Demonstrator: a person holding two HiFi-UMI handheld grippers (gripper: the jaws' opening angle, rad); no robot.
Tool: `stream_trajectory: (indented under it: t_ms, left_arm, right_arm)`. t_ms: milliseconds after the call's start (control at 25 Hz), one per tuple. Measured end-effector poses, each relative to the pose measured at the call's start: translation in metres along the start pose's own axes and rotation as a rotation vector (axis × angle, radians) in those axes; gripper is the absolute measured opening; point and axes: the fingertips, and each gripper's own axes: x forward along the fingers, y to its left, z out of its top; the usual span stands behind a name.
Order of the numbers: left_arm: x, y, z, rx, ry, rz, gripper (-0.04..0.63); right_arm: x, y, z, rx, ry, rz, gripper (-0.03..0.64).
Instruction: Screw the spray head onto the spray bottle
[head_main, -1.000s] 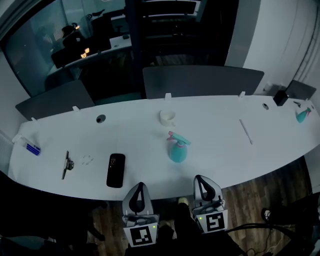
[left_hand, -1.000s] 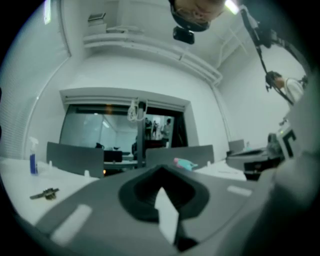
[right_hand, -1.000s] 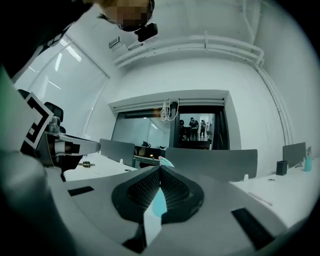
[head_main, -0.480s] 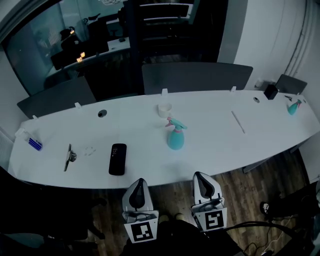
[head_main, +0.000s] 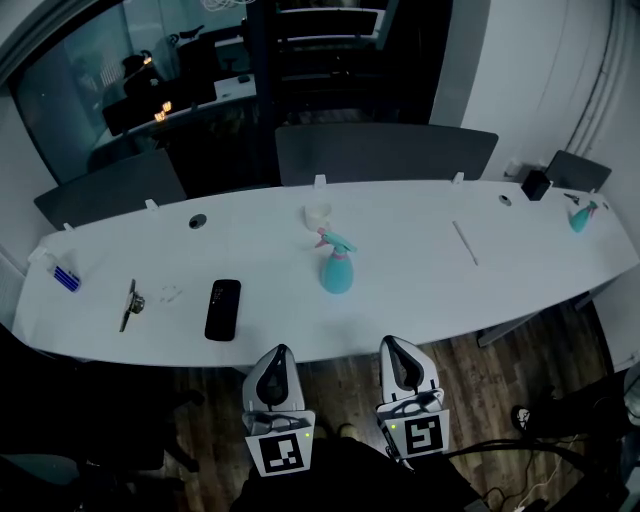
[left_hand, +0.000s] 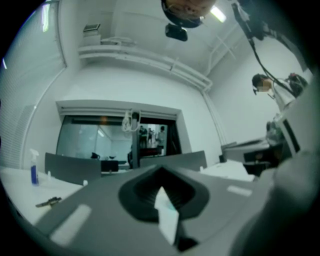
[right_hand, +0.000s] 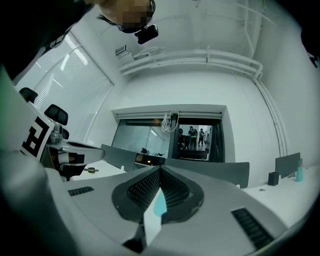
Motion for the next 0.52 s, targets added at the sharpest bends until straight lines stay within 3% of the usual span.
stream_trajectory:
  t_ms: [520]
  left_arm:
    - [0.007,-0.018,0.004,0.007,-0.009,-0.006,0.002]
  right_arm:
    - [-0.007,-0.017,-0.003,-0.007,-0.008,-0.004,0.005]
